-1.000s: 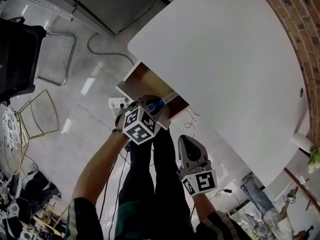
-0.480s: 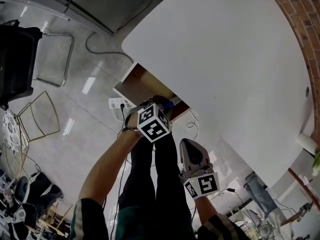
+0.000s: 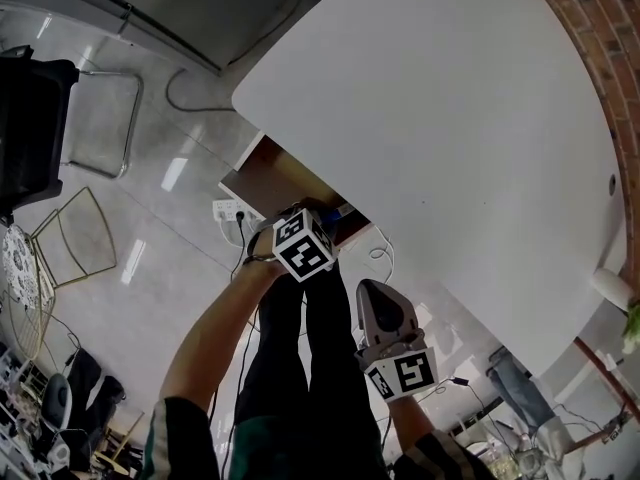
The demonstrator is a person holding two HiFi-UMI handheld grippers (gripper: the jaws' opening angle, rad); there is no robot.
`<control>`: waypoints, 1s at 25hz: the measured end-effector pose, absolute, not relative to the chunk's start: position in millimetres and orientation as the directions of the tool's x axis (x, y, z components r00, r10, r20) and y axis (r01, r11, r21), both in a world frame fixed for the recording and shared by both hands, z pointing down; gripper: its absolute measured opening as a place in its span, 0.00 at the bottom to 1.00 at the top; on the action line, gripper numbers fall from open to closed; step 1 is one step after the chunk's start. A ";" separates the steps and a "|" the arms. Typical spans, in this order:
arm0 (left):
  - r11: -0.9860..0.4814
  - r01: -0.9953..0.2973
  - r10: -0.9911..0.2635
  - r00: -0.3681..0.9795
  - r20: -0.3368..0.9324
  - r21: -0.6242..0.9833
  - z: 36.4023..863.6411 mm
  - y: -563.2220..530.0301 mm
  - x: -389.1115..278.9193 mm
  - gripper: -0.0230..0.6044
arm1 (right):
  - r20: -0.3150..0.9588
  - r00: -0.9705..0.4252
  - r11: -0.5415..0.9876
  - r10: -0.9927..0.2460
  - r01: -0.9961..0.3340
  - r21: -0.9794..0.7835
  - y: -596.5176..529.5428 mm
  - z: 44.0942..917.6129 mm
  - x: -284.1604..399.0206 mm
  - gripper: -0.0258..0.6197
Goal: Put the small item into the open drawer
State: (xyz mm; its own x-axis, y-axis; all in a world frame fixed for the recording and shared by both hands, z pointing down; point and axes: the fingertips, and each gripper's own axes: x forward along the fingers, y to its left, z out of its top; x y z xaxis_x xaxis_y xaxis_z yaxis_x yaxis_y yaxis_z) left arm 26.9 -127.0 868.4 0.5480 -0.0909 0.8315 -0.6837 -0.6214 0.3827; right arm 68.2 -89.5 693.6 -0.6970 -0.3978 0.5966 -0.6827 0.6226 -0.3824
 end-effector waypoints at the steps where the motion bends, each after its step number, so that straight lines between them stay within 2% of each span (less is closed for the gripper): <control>1: -0.622 -0.681 -0.082 0.547 0.833 0.386 869.5 -126.5 27.0 0.19 | 0.596 -0.699 0.619 -0.396 -0.683 -0.389 -89.4 693.3 68.2 0.08; 17: -0.583 -0.730 -0.062 0.478 0.876 0.356 884.7 -141.0 8.9 0.19 | 0.589 -0.707 0.630 -0.392 -0.673 -0.388 -89.3 691.9 66.5 0.08; 25: -0.567 -0.758 -0.059 0.427 0.902 0.322 896.3 -151.7 -4.4 0.25 | 0.592 -0.707 0.626 -0.388 -0.673 -0.394 -89.5 694.9 66.2 0.08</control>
State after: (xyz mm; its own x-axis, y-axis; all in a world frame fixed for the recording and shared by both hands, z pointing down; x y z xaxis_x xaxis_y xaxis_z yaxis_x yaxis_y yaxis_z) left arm -4.4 -151.7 896.3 0.4275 -0.0594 0.9021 -0.7584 -0.5667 0.3220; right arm 66.2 -89.5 694.9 -0.7068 -0.3875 0.5918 -0.6730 0.6262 -0.3937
